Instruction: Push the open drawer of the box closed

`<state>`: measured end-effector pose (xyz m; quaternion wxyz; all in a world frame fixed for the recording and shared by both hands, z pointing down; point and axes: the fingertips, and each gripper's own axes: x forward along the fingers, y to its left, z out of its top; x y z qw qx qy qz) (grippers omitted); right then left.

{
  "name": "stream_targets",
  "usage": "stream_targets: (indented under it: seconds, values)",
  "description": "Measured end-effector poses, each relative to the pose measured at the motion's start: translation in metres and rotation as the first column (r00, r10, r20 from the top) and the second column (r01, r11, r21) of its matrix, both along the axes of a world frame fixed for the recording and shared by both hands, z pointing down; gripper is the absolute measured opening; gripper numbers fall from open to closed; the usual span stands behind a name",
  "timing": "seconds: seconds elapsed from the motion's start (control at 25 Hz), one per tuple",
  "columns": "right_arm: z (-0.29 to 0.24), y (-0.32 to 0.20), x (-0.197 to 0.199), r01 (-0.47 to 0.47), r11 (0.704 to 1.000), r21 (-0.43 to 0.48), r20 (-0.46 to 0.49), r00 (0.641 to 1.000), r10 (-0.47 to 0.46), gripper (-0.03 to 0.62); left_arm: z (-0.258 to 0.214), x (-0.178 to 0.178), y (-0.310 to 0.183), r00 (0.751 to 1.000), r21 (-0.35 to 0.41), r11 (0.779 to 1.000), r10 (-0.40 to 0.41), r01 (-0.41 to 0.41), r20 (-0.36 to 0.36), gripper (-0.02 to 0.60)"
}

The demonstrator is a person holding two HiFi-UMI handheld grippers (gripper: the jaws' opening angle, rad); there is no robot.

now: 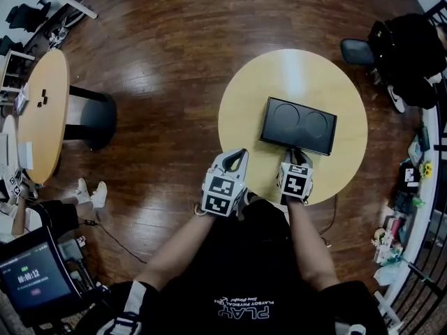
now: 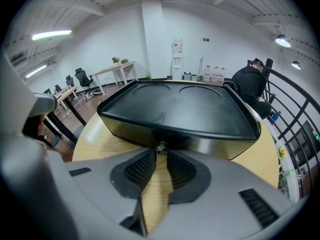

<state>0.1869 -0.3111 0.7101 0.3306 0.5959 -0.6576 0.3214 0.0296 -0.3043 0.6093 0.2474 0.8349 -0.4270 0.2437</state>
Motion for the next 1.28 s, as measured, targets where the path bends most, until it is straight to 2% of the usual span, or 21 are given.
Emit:
stream_targets:
  seconds: [0.4, 0.76, 0.92, 1.04, 1.28]
  values:
    - [0.001, 0.001, -0.005, 0.032, 0.999, -0.001, -0.024, 0.999, -0.032, 0.072, -0.004, 0.000, 0.002, 1.000, 0.013, 1.000, 0.021, -0.020, -0.016, -0.003]
    - [-0.009, -0.001, 0.002, -0.006, 0.999, 0.034, -0.051, 0.999, 0.008, 0.074, -0.002, 0.001, 0.005, 0.999, 0.009, 0.999, 0.040, -0.039, -0.019, -0.003]
    - [-0.017, 0.004, 0.006, -0.032, 0.997, 0.064, -0.042, 0.999, 0.034, 0.072, -0.004, 0.004, 0.006, 0.998, 0.018, 0.998, 0.063, -0.062, -0.026, -0.003]
    - [-0.032, 0.010, 0.007, -0.063, 0.992, 0.107, -0.046, 0.997, 0.069, 0.030, -0.005, 0.006, 0.008, 0.995, 0.027, 0.996, 0.089, -0.088, -0.033, -0.003]
    - [-0.063, 0.019, 0.002, -0.083, 0.973, 0.213, -0.064, 0.993, 0.099, 0.006, -0.012, 0.010, 0.013, 0.989, 0.044, 0.990, 0.139, -0.137, -0.050, -0.003]
